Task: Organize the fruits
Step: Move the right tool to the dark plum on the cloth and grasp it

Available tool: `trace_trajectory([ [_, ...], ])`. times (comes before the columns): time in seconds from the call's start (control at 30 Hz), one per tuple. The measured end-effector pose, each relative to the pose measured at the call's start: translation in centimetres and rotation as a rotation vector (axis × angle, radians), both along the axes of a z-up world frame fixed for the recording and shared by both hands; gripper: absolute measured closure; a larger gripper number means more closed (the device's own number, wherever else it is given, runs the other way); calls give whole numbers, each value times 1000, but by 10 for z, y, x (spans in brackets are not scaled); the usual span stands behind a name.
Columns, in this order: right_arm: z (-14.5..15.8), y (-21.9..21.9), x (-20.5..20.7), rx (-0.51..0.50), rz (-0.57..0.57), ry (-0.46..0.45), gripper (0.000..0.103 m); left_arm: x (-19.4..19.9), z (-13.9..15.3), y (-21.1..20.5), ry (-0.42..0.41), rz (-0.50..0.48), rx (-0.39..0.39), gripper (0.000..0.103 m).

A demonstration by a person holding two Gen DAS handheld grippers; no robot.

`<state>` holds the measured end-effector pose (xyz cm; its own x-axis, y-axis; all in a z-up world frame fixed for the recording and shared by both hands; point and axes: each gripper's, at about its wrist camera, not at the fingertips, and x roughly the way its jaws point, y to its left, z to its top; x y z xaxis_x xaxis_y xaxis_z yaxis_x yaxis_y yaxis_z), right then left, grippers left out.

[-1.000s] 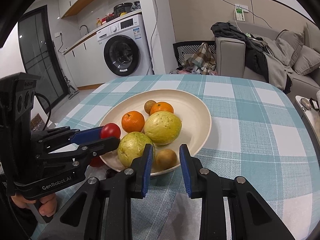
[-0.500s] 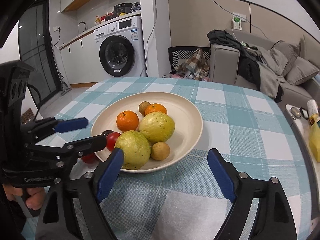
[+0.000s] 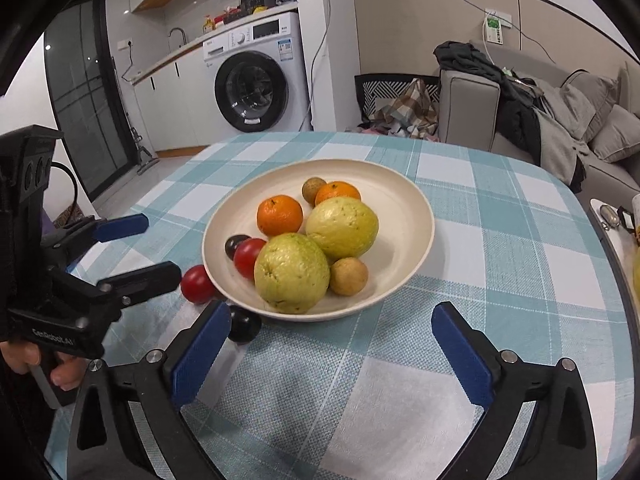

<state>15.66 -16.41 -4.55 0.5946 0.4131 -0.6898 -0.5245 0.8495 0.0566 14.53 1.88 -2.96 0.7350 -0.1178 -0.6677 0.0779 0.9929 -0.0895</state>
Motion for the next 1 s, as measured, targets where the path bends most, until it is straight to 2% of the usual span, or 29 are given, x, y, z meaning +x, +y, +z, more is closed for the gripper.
trace_trajectory([
  [0.2, -9, 4, 0, 9, 54, 81, 1, 3, -3, 1, 16, 11, 10, 1],
  [0.43, -11, 8, -7, 49, 124, 123, 3, 6, -6, 0, 28, 12, 2, 1],
  [0.6, -13, 13, -11, 74, 177, 155, 25, 8, -7, 5, 35, 29, -14, 1],
  [0.83, -16, 27, -20, 68, 247, 175, 42, 10, -9, 7, 42, 41, -12, 1],
  [1.0, -20, 34, -24, 34, 232, 167, 53, 11, -11, 6, 43, 36, -7, 1],
])
